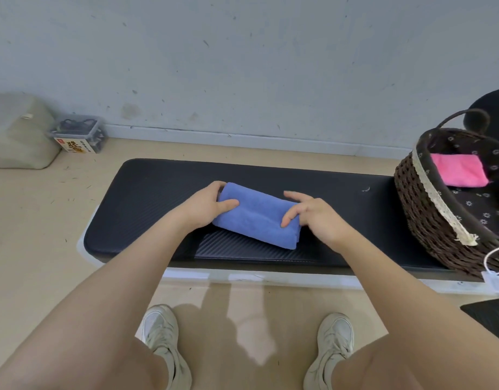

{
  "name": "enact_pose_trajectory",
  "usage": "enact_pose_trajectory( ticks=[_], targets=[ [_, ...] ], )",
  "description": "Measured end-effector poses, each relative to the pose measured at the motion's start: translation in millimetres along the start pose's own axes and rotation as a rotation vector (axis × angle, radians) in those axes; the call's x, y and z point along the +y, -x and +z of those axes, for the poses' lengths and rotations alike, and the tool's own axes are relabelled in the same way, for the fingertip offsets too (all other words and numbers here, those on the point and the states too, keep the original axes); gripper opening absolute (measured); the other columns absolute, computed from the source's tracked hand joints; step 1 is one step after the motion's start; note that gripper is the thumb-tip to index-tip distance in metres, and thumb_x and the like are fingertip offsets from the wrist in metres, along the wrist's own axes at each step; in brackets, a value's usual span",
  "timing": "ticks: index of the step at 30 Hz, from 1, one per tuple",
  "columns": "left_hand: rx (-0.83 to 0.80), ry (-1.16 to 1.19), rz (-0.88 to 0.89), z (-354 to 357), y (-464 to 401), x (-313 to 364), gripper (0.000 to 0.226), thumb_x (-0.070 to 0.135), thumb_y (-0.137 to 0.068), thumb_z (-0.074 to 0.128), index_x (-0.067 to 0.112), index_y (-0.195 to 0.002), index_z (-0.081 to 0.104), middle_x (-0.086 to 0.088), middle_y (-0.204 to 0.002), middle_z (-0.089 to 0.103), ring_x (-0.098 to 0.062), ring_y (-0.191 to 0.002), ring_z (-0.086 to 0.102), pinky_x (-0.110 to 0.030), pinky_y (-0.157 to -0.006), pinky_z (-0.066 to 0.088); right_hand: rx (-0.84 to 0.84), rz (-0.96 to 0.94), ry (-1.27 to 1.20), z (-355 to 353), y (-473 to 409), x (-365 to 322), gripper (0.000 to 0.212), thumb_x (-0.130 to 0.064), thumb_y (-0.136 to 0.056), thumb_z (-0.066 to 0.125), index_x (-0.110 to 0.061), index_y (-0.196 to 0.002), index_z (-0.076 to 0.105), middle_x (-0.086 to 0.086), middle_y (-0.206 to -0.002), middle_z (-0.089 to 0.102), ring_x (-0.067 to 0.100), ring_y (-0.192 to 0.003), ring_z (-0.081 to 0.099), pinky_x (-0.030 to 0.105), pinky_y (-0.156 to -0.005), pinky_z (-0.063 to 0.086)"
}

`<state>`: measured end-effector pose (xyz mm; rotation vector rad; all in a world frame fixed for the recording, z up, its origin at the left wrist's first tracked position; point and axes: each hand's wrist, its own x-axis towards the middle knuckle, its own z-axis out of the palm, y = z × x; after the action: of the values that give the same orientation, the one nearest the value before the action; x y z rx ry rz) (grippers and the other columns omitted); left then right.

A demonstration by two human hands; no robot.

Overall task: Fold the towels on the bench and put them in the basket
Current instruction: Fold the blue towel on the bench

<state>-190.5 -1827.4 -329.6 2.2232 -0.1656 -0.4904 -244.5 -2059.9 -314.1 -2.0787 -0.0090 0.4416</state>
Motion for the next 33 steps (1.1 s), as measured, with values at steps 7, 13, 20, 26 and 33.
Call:
enact_pose_trajectory(
  ticks=[7,13,20,26,33],
  targets=[
    [-0.153,0.147,0.029,-2.5,-1.5,-8.5,0.065,0.03,-0.086,0.063,0.046,-0.139,0.027,0.007,-0.142,0.04,-0.017,-0.126,0.043,-0.041,-0.11,0.035,0.166,0.088,0.139,14.4,-6.3,-4.4,0.033,-0.027,-0.081,0.068,-0.016,-0.067,0.041,-0.003,-0.078,0.042,0.012,-0.065,0.039,0.022,-0.057,0.03],
    [-0.075,-0.02,0.055,1.9,16.6,-9.9,0.052,0.033,-0.084,0.064,0.034,-0.13,0.039,0.011,-0.121,0.054,-0.013,-0.11,0.053,-0.035,-0.095,0.046,0.178,0.293,0.285,20.7,2.7,-5.4,0.086,-0.037,-0.074,0.074,-0.029,-0.142,0.022,0.006,-0.129,0.037,0.03,-0.125,0.036,0.037,-0.095,0.039],
    [0.045,0.065,0.088,15.7,31.4,40.8,0.039,0.025,-0.085,0.065,0.021,-0.122,0.052,0.007,-0.114,0.061,-0.012,-0.102,0.058,-0.03,-0.088,0.048,0.156,0.172,-0.349,-25.8,27.0,3.8,0.044,-0.008,-0.074,0.073,-0.017,-0.115,0.062,0.001,-0.108,0.069,0.019,-0.103,0.064,0.031,-0.084,0.053],
    [-0.118,0.305,0.26,48.6,21.8,143.8,0.025,0.021,-0.089,0.061,0.035,-0.109,0.054,0.018,-0.107,0.064,0.008,-0.094,0.062,-0.013,-0.078,0.047,0.264,-0.063,-0.524,-129.5,88.6,2.6,0.039,-0.002,-0.083,0.065,-0.011,-0.12,0.057,0.005,-0.112,0.07,0.017,-0.101,0.068,0.026,-0.082,0.057],
    [-0.164,0.227,0.46,110.3,-14.6,271.8,0.05,0.023,-0.082,0.064,0.04,-0.12,0.036,-0.002,-0.101,0.06,-0.015,-0.089,0.061,-0.024,-0.083,0.053,0.517,-0.027,-0.508,-252.3,127.1,20.4,0.031,-0.011,-0.092,0.055,-0.015,-0.122,0.055,0.001,-0.111,0.067,0.014,-0.098,0.066,0.027,-0.079,0.052]
  ],
)
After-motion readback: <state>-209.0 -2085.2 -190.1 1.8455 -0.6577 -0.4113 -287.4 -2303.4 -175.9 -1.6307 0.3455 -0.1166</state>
